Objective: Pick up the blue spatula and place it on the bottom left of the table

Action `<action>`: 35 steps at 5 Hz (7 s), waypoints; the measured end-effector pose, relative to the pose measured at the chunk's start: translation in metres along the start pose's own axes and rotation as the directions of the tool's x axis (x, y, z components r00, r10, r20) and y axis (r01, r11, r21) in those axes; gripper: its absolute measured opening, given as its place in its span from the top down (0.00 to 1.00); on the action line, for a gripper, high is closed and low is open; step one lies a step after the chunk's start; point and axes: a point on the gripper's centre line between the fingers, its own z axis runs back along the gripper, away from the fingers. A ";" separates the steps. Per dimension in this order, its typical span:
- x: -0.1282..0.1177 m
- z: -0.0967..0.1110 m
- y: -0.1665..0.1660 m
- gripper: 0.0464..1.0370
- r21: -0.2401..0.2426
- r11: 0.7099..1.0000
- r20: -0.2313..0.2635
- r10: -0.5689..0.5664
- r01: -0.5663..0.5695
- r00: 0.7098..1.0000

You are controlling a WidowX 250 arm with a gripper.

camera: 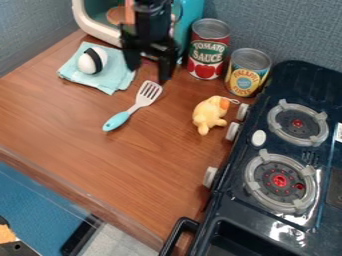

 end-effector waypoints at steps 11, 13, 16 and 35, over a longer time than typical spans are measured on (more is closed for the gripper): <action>-0.050 0.033 0.004 0.76 -0.042 0.963 0.067 0.267 -0.265 0.961; -0.098 0.048 0.026 0.76 0.077 0.826 0.086 0.553 -0.559 0.829; -0.155 0.034 0.060 0.76 0.153 0.524 0.071 0.840 -0.838 0.538; -0.135 0.023 0.081 0.04 0.171 0.381 0.060 0.917 -0.909 0.395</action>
